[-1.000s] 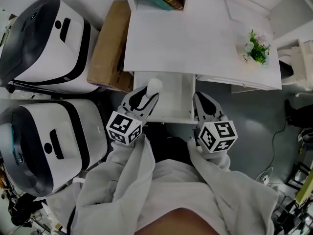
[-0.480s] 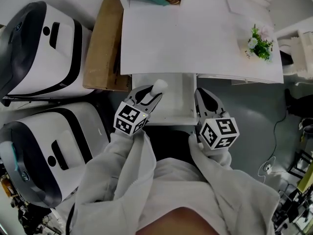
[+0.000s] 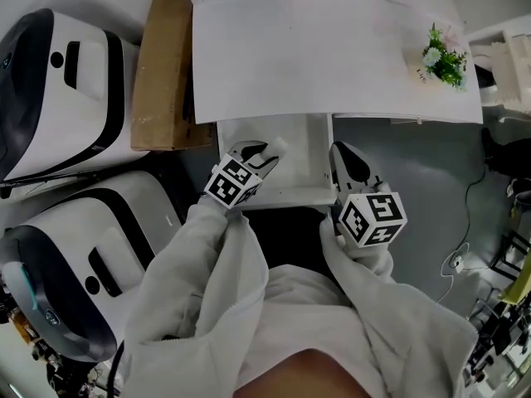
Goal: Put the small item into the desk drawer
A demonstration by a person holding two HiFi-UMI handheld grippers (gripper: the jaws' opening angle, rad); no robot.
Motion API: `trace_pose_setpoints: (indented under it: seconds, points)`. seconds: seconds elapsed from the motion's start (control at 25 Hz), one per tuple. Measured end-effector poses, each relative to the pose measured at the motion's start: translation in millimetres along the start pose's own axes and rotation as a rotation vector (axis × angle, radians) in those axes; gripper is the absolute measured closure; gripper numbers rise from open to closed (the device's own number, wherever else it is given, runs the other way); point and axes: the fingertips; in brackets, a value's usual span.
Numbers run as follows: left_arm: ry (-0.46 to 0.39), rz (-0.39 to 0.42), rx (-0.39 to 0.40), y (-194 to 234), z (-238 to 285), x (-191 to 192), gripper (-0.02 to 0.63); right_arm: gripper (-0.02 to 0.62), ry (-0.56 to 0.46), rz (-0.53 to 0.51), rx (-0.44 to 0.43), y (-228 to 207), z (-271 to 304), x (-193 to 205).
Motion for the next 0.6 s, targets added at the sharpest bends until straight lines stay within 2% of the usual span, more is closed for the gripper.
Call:
trace_pose_setpoints:
  seconds: [0.28, 0.6]
  points:
    - [0.132, -0.052, 0.07, 11, 35, 33, 0.439, 0.555, 0.028, 0.005, 0.04, -7, 6, 9]
    - [0.217, -0.153, 0.064, 27, 70, 71, 0.439, 0.555, 0.07, 0.009, 0.069, -9, 15, 21]
Point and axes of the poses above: the fingertips, and each gripper's own axes: z forward along the fingers, y to its left, x out of its underside, and after that the axes turned 9 degrees about x, right-handed
